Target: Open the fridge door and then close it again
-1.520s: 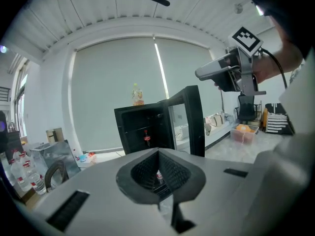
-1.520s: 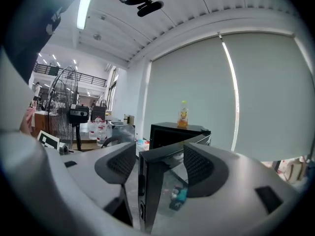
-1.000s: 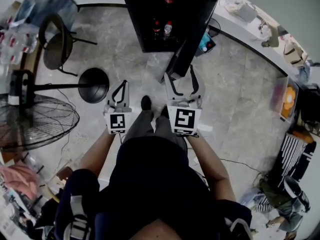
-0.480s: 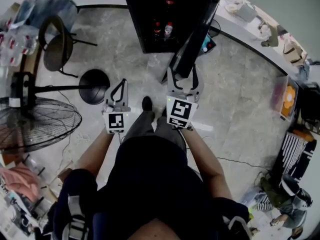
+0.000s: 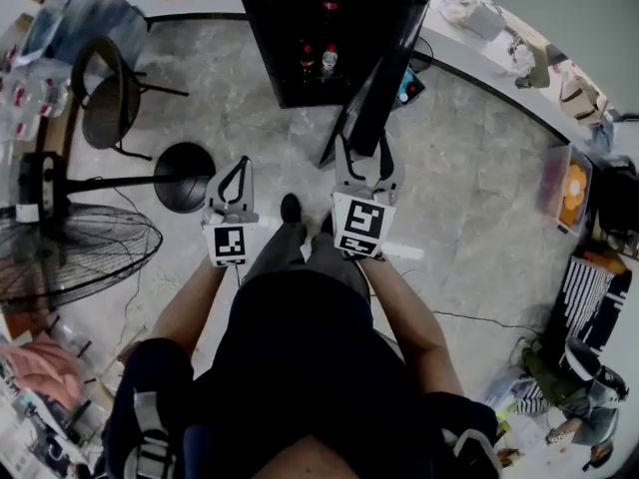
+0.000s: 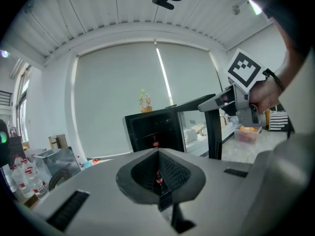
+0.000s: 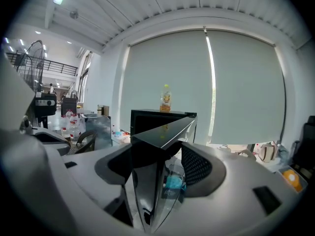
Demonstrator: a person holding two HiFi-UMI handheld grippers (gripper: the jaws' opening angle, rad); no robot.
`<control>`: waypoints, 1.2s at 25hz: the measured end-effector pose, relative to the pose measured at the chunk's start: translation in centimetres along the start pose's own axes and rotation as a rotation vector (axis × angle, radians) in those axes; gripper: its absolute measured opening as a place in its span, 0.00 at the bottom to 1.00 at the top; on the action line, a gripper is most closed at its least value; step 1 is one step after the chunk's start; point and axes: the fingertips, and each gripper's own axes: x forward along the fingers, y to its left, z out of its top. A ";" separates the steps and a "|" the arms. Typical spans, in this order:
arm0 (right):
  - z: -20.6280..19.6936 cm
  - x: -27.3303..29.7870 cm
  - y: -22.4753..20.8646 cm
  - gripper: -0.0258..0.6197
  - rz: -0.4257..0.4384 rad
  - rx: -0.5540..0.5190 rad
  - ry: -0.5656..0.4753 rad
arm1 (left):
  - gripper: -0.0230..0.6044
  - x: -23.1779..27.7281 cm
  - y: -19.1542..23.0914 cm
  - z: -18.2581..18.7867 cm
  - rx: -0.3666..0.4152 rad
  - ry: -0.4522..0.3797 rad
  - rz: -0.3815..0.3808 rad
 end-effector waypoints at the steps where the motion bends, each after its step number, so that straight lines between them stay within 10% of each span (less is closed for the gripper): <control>1: -0.1 -0.2 -0.3 0.51 0.002 0.005 -0.001 | 0.07 0.1 -0.1 0.1 0.004 0.001 -0.002; 30: -3.9 -6.5 -15.6 0.39 0.035 0.059 0.018 | 0.07 3.9 -7.4 4.1 0.034 -0.052 -0.104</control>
